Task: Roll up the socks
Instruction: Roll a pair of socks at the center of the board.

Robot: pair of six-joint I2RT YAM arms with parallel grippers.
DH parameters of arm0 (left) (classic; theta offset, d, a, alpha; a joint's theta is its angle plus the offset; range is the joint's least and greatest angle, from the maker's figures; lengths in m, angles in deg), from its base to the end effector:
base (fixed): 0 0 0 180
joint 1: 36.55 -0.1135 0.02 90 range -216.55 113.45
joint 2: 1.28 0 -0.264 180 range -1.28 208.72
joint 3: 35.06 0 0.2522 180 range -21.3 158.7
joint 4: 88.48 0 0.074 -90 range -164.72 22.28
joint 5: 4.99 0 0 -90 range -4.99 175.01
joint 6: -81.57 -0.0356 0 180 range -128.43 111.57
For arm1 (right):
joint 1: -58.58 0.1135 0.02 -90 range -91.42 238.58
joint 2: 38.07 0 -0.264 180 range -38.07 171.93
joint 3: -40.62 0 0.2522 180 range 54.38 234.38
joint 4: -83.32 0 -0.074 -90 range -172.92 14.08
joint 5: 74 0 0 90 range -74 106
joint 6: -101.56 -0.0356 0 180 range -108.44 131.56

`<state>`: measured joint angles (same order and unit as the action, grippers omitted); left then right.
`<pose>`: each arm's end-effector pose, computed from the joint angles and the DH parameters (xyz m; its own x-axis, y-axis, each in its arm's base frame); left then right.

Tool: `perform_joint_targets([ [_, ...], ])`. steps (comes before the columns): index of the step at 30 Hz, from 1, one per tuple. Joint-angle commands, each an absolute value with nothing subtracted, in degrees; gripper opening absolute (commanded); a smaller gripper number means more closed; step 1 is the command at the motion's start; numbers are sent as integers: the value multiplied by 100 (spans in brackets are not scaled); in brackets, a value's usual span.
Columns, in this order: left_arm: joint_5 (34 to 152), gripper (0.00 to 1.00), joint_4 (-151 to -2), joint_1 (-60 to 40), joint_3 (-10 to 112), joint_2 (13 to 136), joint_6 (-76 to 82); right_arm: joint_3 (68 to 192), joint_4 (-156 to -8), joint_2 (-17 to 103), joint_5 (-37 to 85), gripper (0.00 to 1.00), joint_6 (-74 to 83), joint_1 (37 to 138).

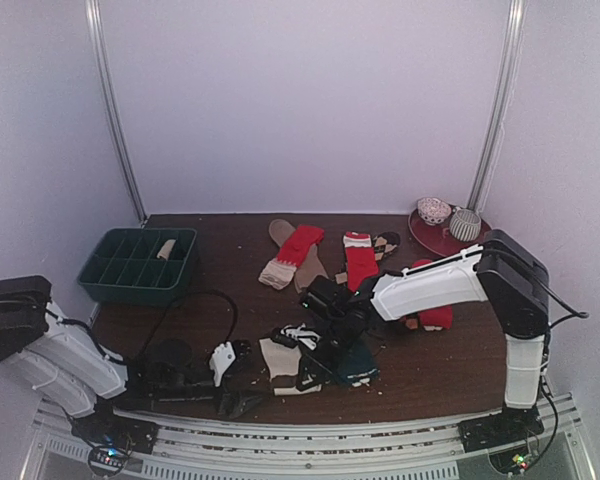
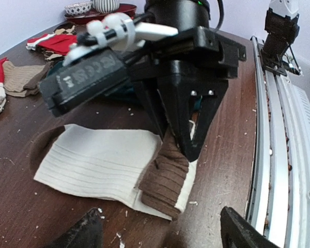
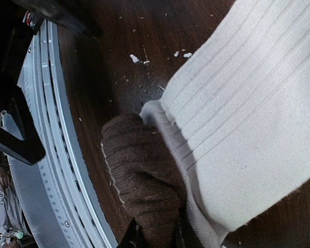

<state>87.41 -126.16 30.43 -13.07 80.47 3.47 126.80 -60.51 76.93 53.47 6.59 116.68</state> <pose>0.0810 -0.1945 0.1157 -0.3366 0.2653 -0.9035 0.8843 0.4187 -0.2065 0.1908 0.3474 0.1385 -0.5472 -0.7491 -0.3734 -0.7652 0.2670 0.5859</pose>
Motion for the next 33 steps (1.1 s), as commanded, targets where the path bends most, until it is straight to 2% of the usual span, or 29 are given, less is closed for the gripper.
perform_joint_targets([
  [1, 9061, 76, -13584, 3125, -805, 8864, 15, 12561, -5355, 8326, 4840, 14, 870, 11627],
  [7, 9139, 75, -14011, 3203, -487, 9662, 26, 12545, -5327, 8362, 4900, 14, 989, 11572],
  [9, 9199, 71, -13976, 3209, -404, 9768, 21, 12517, -5359, 8357, 4940, 13, 988, 11567],
  [15, 9377, 48, -13851, 3249, -362, 9976, 148, 12510, -5394, 8366, 5010, 14, 1000, 11519],
  [18, 9310, 40, -13923, 3287, -493, 10011, 294, 12488, -5428, 8349, 5006, 14, 977, 11504],
  [20, 9265, 39, -13946, 3289, -512, 10126, 352, 12471, -5456, 8331, 5023, 14, 957, 11506],
  [24, 9233, 46, -14013, 3297, -503, 10396, 509, 12428, -5517, 8323, 5041, 13, 898, 11497],
  [29, 9021, 50, -13963, 3340, -618, 10399, 624, 12405, -5552, 8362, 5054, 14, 893, 11489],
  [33, 8967, 36, -13786, 3341, -583, 10389, 625, 12398, -5576, 8383, 5053, 14, 893, 11478],
])
